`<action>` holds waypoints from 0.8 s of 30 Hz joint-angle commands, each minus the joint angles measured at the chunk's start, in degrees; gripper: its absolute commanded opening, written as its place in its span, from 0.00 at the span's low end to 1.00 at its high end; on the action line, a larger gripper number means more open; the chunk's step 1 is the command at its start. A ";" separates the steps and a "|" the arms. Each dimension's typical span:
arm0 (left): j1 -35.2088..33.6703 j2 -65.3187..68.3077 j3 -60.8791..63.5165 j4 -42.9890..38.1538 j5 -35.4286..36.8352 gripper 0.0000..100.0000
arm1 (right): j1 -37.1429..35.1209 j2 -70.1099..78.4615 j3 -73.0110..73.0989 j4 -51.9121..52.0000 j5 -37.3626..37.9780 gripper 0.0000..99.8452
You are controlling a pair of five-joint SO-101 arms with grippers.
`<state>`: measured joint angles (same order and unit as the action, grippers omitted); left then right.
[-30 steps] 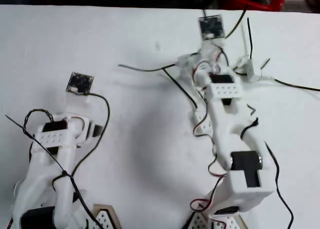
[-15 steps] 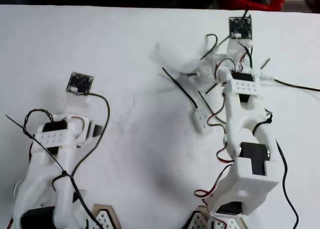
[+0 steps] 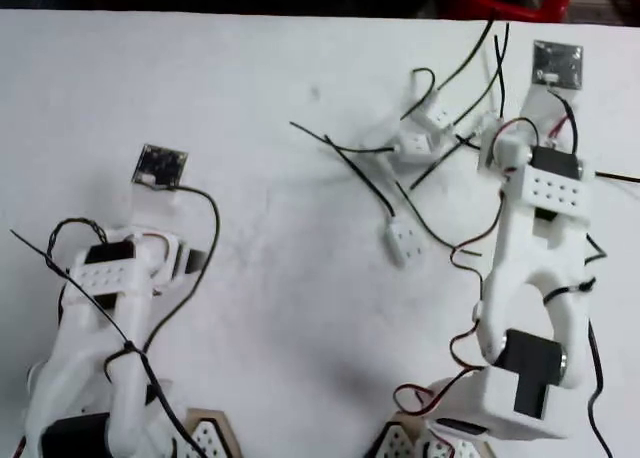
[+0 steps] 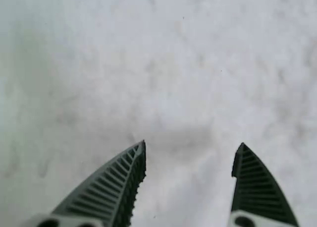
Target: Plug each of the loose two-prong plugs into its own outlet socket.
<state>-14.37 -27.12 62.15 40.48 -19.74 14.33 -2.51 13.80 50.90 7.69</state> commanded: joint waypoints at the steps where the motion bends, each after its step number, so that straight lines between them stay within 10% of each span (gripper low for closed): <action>1: -0.66 -2.15 -0.44 -1.05 0.62 0.28 | 0.13 -3.30 -2.73 8.31 0.35 0.16; 8: -0.66 -2.15 -0.44 -1.05 0.62 0.28 | -2.68 -3.30 -2.73 17.63 0.44 0.16; 24: -0.66 -2.15 -0.44 -1.05 0.62 0.28 | -3.56 18.42 -13.19 -11.30 -8.18 0.15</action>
<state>-14.37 -27.12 62.15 40.48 -19.74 11.43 12.70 7.56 42.20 2.51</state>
